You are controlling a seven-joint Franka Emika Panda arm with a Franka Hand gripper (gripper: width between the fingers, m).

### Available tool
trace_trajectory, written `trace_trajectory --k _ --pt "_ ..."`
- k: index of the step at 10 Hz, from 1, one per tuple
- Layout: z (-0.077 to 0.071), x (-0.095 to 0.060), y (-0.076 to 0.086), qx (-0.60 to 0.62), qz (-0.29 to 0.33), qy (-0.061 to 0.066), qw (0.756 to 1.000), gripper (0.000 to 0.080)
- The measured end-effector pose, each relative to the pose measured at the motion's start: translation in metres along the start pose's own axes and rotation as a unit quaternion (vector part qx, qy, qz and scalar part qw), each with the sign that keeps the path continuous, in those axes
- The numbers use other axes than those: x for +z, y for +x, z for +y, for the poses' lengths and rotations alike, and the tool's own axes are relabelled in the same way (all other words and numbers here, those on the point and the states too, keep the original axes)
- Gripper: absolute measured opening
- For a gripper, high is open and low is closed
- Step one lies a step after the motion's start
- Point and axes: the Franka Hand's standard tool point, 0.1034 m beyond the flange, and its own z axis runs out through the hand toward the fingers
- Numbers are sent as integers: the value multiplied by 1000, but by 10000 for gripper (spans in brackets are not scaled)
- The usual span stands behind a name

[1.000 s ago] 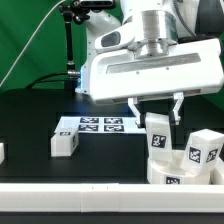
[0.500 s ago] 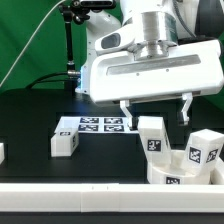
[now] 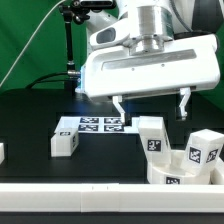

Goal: Assemble stool

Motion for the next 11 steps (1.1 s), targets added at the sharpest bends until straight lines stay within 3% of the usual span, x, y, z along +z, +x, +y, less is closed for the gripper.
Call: trace_trajectory --k 3,9,11 --pt "-3 -14 14 4 -15 8 1000 648" --pt "4 -10 8 -2 -26 5 1000 648" --pt "2 -8 0 3 -94 18 995 648"
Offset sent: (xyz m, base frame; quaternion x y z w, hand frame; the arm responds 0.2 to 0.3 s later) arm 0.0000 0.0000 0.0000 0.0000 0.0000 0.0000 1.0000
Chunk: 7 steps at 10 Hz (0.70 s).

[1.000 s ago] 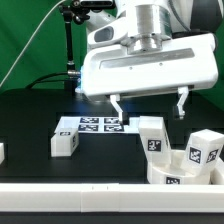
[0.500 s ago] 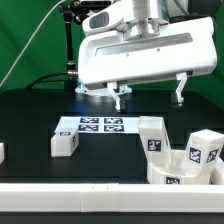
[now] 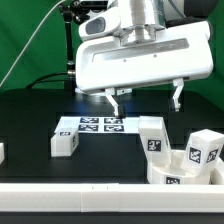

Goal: Assemble stool

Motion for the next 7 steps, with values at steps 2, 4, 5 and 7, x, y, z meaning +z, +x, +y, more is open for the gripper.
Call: trace_trajectory --k 2,4,5,7 --pt "-5 0 0 5 -75 18 997 648" --pt "-9 -1 -7 10 -149 30 988 648" --pt "-10 -2 -5 11 -172 35 984 648" --pt "-9 -1 -4 10 -168 34 985 648"
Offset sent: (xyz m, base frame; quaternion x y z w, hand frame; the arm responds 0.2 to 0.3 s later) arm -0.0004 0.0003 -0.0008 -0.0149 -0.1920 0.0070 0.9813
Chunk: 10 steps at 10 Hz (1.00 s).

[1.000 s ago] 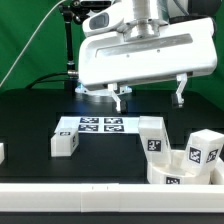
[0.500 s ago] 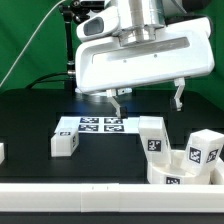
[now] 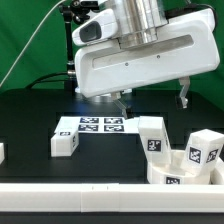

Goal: Assemble stool

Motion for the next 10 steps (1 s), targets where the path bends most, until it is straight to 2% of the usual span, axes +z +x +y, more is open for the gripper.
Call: trace_trajectory --k 2,3,4,7,10 --pt "4 0 5 -74 10 -14 997 648" --pt "5 -1 9 -157 14 -30 987 648" --pt "2 1 9 -217 10 -39 975 648" --pt "5 1 9 -302 5 -42 952 648" --pt "-2 3 8 -424 -4 -49 905 648"
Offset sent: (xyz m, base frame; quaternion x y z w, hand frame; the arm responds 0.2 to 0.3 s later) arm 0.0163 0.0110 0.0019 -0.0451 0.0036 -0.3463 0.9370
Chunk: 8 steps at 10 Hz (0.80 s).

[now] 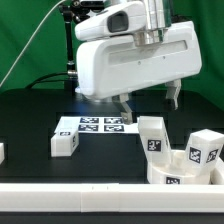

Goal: Assemble stool

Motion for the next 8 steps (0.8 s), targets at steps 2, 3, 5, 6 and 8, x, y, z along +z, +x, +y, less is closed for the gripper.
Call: trace_trajectory --k 2,3,5,6,8 --pt "-5 3 8 -103 -9 -5 995 648" --pt "-8 3 11 -127 -10 -7 992 648" --pt "-4 3 7 -194 -13 -8 981 648" --pt "-3 4 6 -231 -17 -8 973 648" --pt "-3 12 11 -237 -19 -5 971 648"
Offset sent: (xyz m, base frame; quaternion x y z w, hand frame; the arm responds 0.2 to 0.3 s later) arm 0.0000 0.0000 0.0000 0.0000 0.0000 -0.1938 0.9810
